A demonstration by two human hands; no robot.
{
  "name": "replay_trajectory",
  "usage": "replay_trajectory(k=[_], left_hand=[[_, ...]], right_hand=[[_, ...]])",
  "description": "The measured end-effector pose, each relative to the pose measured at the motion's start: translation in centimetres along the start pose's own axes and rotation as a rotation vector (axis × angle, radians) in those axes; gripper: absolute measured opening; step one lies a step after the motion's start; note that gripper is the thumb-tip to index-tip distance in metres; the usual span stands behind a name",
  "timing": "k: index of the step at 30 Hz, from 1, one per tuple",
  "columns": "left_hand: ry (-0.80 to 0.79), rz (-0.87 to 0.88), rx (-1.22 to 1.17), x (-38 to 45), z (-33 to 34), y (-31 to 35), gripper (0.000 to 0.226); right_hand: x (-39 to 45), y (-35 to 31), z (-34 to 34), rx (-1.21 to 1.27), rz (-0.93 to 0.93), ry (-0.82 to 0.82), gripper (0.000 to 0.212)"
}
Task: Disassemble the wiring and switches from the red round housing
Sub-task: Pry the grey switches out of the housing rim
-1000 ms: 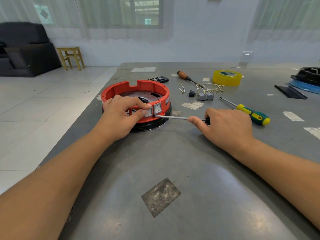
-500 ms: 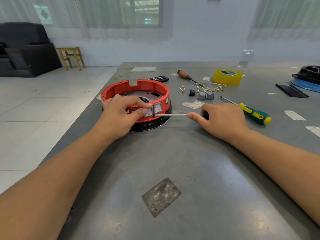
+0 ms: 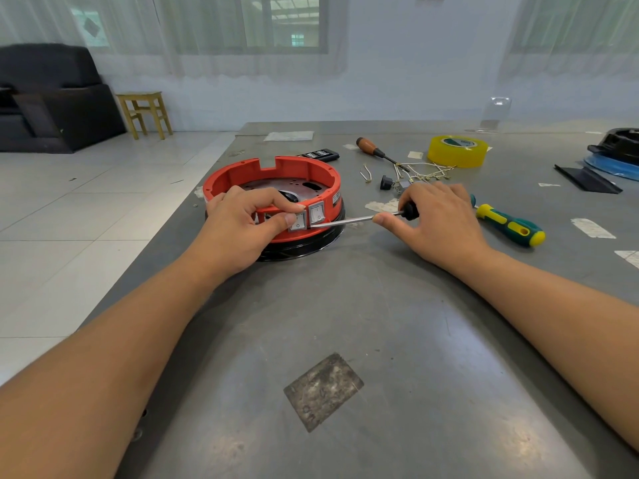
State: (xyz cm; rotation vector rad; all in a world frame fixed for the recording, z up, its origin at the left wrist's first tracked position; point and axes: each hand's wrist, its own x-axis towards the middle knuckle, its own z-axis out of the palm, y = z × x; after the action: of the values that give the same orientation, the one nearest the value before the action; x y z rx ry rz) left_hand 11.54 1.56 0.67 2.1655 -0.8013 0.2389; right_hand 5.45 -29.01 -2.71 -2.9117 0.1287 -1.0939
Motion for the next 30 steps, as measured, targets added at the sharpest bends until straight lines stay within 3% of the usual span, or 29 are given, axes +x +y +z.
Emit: replay_trajectory(k=[10, 20, 30], left_hand=[[-0.019, -0.037, -0.018, 0.1, 0.0, 0.2, 0.026], [0.005, 0.032, -0.008, 0.0, 0.0, 0.0, 0.031], [-0.022, -0.01, -0.025, 0.2, -0.1, 0.4, 0.021]], right_hand=[[-0.1, -0.4, -0.4, 0.069, 0.016, 0.063, 0.057], [0.5, -0.3, -0.8, -0.184, -0.097, -0.025, 0.077], [2.3, -3.1, 1.1, -0.135, -0.21, -0.016, 0.075]])
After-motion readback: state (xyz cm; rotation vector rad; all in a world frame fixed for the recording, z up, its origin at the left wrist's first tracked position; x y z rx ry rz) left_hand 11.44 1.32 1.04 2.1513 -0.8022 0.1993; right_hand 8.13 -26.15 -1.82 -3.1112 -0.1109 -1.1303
